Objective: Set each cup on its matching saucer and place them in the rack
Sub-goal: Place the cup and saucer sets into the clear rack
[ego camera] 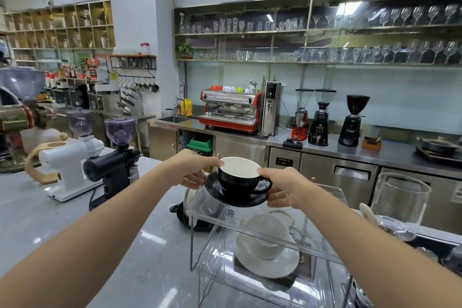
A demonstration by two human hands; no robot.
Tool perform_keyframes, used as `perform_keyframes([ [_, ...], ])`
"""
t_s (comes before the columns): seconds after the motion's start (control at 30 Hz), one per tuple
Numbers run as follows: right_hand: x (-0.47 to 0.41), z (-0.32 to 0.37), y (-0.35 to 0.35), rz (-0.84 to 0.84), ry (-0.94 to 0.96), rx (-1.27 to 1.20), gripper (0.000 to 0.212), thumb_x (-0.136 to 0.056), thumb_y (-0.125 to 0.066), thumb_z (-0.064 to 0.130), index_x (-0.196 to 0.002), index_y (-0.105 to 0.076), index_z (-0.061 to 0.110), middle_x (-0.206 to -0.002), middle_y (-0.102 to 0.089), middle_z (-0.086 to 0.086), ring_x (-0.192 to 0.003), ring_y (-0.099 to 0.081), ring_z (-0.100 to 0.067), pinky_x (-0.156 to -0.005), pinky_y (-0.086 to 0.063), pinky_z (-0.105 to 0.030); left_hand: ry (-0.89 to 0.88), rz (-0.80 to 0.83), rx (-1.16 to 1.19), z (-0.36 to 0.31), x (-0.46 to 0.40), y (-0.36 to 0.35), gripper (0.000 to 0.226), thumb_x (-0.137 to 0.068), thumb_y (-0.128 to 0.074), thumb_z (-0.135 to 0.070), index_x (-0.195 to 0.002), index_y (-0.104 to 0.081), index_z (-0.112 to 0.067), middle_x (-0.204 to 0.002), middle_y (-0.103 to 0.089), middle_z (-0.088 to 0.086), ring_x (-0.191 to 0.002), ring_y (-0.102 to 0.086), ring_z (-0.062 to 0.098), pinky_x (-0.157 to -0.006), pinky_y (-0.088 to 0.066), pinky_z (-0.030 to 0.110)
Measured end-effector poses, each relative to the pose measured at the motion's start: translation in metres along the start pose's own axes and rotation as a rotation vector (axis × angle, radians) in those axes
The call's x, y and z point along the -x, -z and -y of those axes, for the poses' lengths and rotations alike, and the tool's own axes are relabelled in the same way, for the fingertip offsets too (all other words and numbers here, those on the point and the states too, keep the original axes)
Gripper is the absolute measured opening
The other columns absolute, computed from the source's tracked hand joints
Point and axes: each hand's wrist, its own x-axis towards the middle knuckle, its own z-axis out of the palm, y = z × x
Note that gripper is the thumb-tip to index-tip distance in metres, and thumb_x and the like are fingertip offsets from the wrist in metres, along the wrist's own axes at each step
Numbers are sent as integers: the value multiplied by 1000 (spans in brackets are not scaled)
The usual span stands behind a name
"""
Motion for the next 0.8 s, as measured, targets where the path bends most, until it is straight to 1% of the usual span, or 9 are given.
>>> perform_keyframes([
  [0.17,2,-1,0,-13,5,-20,47,-89,-68,32,-119,-57,-2,-102,-66,-23,-79,-68,-31,-59,-58,-36,-11,-13,-15,-1,1,-2,40,-77,-81,-46,-86,-72,-9,-87,-77,11,-74,-73,23,-76,-63,35],
  [0.27,3,-1,1,-20,3,-19,49,-88,-69,33,-120,-56,-2,-102,-66,-24,-80,-69,-32,-61,-59,-37,-15,-16,-14,-1,2,-3,38,-77,-81,-45,-84,-72,-9,-83,-77,10,-70,-72,21,-74,-62,34],
  [0.37,4,-1,1,-25,3,-18,48,-89,-68,33,-119,-56,-2,-101,-66,-23,-79,-68,-31,-65,-59,-38,-12,-21,-11,-1,3,-3,39,-77,-81,-45,-86,-72,-9,-84,-78,10,-71,-72,22,-74,-62,35],
  [0.47,3,-2,2,-34,-1,-25,50,-89,-68,35,-119,-55,-2,-106,-65,-22,-82,-68,-32,-71,-60,-41,-10,-27,3,0,5,-2,43,-75,-82,-46,-91,-73,-7,-94,-77,13,-74,-71,23,-81,-63,39],
  [0.6,3,-3,7,-64,18,-11,59,-87,-68,40,-125,-53,-3,-109,-59,-20,-83,-66,-31,-70,-61,-42,-19,-53,28,-2,10,-2,47,-77,-81,-42,-100,-73,-2,-99,-76,15,-73,-68,21,-81,-62,41],
  [0.7,9,-2,12,-109,61,26,61,-88,-66,41,-128,-50,-2,-118,-57,-18,-83,-62,-28,-70,-58,-39,-55,-111,27,-5,14,-2,38,-80,-80,-36,-95,-70,-3,-101,-74,16,-75,-65,21,-80,-61,39],
  [0.73,10,-2,13,-125,84,50,57,-88,-66,41,-124,-52,-2,-117,-57,-15,-83,-61,-27,-71,-56,-39,-76,-135,18,-7,16,-2,32,-81,-79,-34,-91,-69,-4,-100,-73,15,-75,-64,20,-78,-61,38],
  [0.77,13,-2,15,-140,117,81,49,-88,-65,41,-112,-56,-1,-108,-58,-13,-81,-58,-26,-71,-54,-40,-109,-166,1,-8,19,-2,27,-82,-78,-32,-87,-68,-7,-98,-72,14,-76,-63,19,-76,-60,36],
  [0.8,16,-2,16,-160,156,116,40,-88,-65,40,-94,-58,1,-94,-55,-10,-76,-53,-26,-70,-50,-40,-154,-200,-30,-9,21,-3,24,-83,-77,-31,-85,-67,-9,-98,-72,11,-78,-63,19,-73,-58,35],
])
